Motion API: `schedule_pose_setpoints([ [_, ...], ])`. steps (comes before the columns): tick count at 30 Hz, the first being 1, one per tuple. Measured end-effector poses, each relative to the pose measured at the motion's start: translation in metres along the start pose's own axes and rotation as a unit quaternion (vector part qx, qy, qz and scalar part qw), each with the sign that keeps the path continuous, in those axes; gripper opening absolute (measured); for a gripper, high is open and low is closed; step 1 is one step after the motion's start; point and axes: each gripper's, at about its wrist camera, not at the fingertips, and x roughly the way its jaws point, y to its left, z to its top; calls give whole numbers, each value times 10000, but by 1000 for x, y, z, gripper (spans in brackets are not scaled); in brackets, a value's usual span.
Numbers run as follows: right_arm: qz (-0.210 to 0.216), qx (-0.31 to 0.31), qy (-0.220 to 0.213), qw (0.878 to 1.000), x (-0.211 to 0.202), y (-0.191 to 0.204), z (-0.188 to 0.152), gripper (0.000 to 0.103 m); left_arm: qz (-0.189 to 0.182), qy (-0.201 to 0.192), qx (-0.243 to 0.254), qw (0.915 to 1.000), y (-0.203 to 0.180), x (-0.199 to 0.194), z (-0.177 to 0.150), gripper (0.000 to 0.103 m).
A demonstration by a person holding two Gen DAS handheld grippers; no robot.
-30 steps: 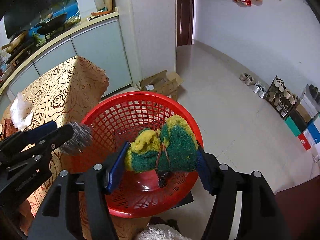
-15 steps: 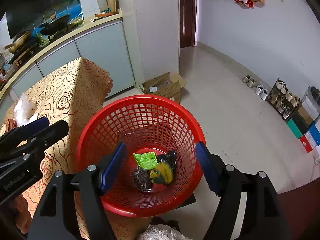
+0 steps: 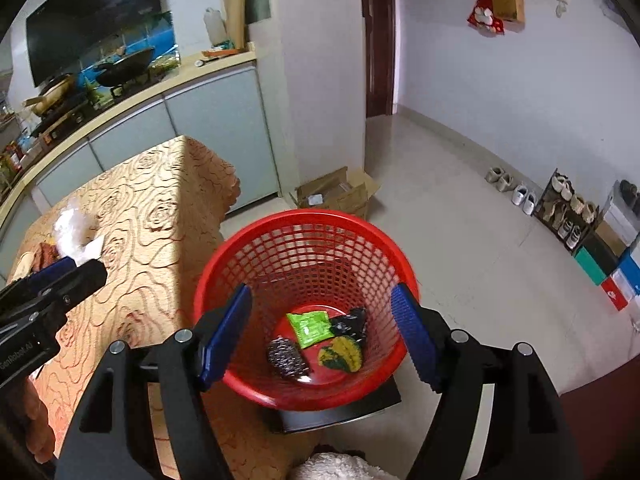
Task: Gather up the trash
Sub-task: 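Move both open tools back over the table toward the remaining trash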
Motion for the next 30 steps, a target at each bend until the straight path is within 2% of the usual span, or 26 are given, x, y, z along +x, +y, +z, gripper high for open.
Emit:
schedule_pose_setpoints([
  [6, 282, -286, -42, 9992, -9, 41, -7, 70, 321, -23, -309, 9990, 39, -26, -19, 67],
  [15, 680, -706, 5, 9952, -12, 110, -20, 70, 909, -21, -872, 9920, 117, -67, -51, 67],
  [30, 982, -1146, 100, 9885, -14, 179, -32, 70, 1532, 51, -1403, 9782, 205, -96, -85, 67],
])
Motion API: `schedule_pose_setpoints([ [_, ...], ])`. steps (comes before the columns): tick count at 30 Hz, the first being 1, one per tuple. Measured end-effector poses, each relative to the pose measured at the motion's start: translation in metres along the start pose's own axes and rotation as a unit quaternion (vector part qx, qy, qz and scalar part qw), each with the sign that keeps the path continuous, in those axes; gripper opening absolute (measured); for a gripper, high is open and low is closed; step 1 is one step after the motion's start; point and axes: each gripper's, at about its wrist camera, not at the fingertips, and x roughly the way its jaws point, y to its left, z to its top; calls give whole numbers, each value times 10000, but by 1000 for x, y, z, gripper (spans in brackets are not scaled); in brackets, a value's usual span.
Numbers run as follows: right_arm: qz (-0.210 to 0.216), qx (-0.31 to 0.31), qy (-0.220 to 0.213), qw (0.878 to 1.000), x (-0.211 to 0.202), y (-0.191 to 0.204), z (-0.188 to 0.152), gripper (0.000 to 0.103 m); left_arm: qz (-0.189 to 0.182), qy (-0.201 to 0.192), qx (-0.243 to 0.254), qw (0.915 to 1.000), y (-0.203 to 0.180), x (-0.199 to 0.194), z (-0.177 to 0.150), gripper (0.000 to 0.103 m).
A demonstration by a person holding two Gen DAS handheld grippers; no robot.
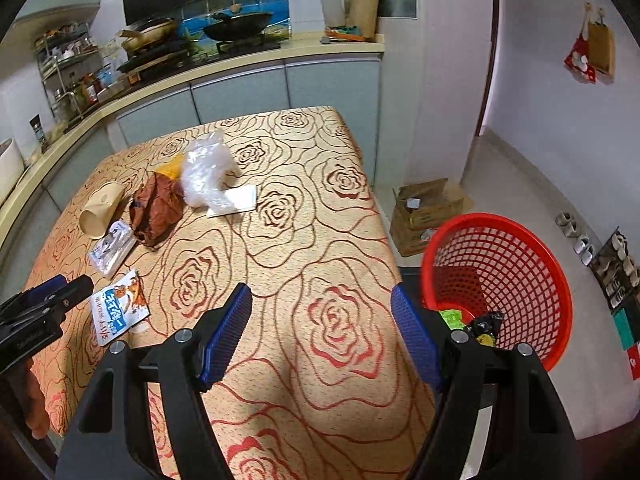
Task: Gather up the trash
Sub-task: 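Move both open tools back over the table toward the remaining trash, then grasp the Watsons cat-print bag with the left tool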
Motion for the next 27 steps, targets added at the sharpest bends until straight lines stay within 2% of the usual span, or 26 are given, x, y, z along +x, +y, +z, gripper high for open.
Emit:
schedule_pose_setpoints([
  [9, 30, -92, 53, 9999, 3, 10, 0, 70, 318, 67, -96, 9994, 33, 16, 8, 67],
  [17, 40, -229, 124, 9997, 9, 19, 3, 70, 101, 253, -44, 9996, 41, 45, 25, 67],
  [27, -6, -238, 157, 9996, 17, 22, 13, 70, 160, 444, 209, 9987, 32, 82, 38, 67],
])
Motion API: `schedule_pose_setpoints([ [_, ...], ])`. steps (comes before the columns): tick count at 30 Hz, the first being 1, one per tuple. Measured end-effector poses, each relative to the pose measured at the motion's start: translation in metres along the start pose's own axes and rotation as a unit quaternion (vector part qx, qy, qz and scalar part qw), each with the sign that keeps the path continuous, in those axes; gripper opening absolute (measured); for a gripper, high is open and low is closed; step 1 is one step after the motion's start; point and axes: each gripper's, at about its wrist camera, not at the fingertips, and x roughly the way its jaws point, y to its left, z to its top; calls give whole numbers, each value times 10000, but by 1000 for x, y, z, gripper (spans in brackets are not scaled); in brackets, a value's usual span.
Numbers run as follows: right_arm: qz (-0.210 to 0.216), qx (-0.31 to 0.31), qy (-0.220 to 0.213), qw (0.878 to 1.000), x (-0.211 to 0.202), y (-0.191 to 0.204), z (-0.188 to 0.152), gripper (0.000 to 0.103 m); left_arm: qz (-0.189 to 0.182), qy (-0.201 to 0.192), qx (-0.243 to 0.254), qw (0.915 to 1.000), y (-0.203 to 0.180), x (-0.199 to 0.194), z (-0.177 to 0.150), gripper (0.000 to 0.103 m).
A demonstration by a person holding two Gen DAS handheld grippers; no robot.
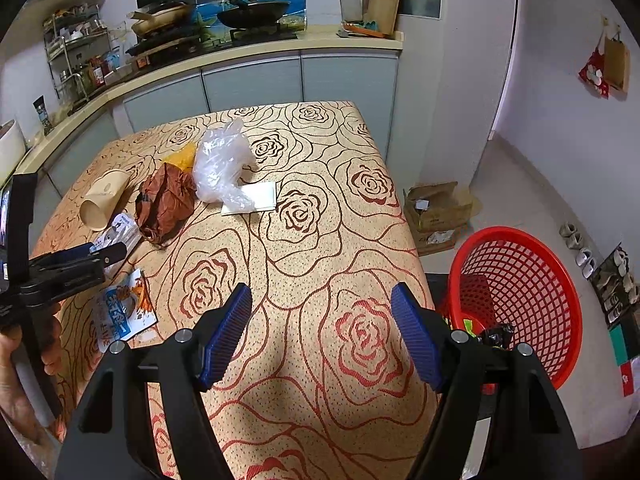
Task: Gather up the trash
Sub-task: 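Grasp the Watsons cat-print bag with the left tool, then grasp the brown cloth with the right tool while the left holds the Watsons bag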
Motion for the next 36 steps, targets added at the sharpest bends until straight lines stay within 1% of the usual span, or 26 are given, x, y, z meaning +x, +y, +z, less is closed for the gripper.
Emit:
schedule_pose_setpoints([
  [4, -8, -4, 17, 10000, 5, 1, 4, 70, 51, 15, 58, 10000, 0, 7, 1, 67],
  [6, 1, 0, 31, 10000, 7, 2, 5, 70, 109, 38, 90, 9999, 1, 10, 2, 60],
  [18, 95, -91, 127, 9998, 23, 18, 9, 70, 213, -52, 159, 9996, 3, 10, 0, 45],
  [21, 127, -121, 144, 9997, 26, 24, 9, 70, 290, -62, 175, 9994, 1, 8, -1, 42],
  [31, 215, -197, 205, 9994, 33, 38, 9, 70, 456, -5, 125, 9989, 6, -3, -10, 40],
  [36, 274, -252, 232, 9990, 36, 49, 10, 70, 467, -8, 64, 9989, 11, -9, -18, 40],
])
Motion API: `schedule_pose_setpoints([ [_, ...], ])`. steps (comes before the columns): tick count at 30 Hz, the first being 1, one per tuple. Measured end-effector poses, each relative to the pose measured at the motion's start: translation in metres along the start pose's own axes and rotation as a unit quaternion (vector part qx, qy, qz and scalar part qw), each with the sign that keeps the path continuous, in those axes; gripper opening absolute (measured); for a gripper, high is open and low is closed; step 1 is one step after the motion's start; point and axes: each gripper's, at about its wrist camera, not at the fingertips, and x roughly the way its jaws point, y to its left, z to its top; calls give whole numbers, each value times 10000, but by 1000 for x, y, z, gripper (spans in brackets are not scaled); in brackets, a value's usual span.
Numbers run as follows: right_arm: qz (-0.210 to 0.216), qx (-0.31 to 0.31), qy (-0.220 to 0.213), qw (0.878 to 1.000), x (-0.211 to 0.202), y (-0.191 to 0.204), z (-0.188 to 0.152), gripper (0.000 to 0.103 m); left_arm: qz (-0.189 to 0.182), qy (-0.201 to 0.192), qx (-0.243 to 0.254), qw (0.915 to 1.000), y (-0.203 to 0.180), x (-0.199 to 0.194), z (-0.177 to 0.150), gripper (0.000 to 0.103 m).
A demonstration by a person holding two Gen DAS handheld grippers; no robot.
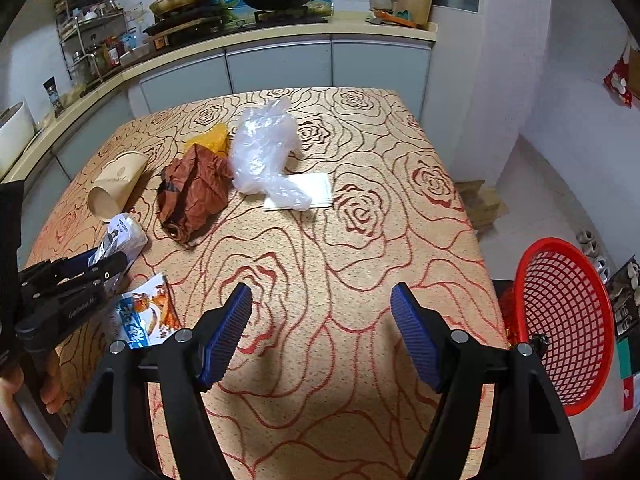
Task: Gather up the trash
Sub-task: 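Grasp the brown cloth with the right tool while the left holds the Watsons bag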
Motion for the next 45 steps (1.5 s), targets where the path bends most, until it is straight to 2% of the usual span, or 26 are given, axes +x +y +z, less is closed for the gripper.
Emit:
schedule_pose_setpoints([
  [22, 333, -281, 20, 9990, 23, 60, 24, 70, 143, -138, -726, 9972, 58, -25, -15, 40],
  [36, 475, -426, 144, 9979, 57, 101, 54, 70, 290, -175, -907, 9953, 81, -27, -14, 40],
  [45, 401, -396, 261, 9981, 82, 108, 64, 70, 303, -159, -956, 9948, 87, -28, -14, 40],
])
